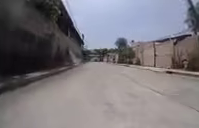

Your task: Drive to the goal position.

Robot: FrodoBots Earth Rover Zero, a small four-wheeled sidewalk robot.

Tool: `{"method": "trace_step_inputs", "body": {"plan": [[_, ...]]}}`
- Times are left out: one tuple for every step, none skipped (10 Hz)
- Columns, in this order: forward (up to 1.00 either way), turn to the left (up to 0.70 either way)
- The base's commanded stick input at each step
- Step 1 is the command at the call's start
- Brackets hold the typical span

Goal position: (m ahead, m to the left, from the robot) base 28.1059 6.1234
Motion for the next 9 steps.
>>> {"method": "trace_step_inputs", "body": {"plan": [[1.0, 0.0], [1.0, 0.0], [1.0, 0.0], [1.0, 0.0], [1.0, 0.0], [1.0, 0.0], [1.0, 0.0], [1.0, 0.0], [1.0, 0.0]]}}
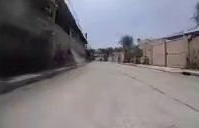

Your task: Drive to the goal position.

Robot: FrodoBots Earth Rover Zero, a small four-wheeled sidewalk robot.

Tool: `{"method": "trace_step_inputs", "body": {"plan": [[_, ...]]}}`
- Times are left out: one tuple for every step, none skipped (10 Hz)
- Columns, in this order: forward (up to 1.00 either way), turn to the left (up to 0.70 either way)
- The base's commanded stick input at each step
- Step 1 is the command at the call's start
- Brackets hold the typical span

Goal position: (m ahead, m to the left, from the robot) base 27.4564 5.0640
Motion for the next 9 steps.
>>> {"method": "trace_step_inputs", "body": {"plan": [[1.0, -0.02], [1.0, -0.11], [1.0, -0.32], [1.0, -0.39], [1.0, -0.39], [1.0, -0.38], [1.0, -0.23], [1.0, -0.01], [1.0, -0.02]]}}
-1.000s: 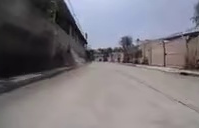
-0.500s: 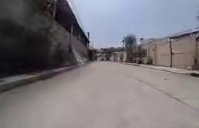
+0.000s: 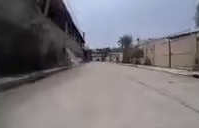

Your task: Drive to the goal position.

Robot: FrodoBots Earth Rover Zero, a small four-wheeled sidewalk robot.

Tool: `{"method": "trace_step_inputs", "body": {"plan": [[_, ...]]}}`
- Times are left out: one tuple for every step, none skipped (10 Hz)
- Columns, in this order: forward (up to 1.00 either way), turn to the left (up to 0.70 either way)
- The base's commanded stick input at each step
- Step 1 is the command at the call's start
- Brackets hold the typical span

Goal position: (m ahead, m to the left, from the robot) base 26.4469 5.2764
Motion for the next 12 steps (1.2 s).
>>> {"method": "trace_step_inputs", "body": {"plan": [[1.0, -0.02], [1.0, -0.02], [1.0, -0.02], [1.0, -0.02], [1.0, -0.01], [1.0, 0.0], [1.0, 0.0], [1.0, 0.0], [1.0, 0.0], [1.0, -0.01], [1.0, -0.05], [1.0, -0.13]]}}
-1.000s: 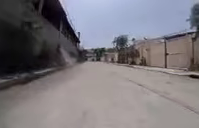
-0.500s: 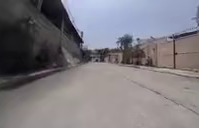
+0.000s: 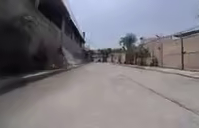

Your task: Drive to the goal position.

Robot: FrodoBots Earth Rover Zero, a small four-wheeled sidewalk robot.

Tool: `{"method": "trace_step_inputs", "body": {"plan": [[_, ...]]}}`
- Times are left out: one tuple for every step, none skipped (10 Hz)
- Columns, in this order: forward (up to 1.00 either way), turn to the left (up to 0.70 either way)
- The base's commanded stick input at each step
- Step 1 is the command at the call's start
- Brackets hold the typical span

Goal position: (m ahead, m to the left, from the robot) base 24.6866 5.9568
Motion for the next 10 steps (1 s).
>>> {"method": "trace_step_inputs", "body": {"plan": [[1.0, -0.39], [1.0, -0.22], [1.0, -0.03], [1.0, -0.02], [1.0, -0.02], [1.0, -0.02], [1.0, -0.02], [1.0, -0.01], [1.0, 0.0], [1.0, 0.0]]}}
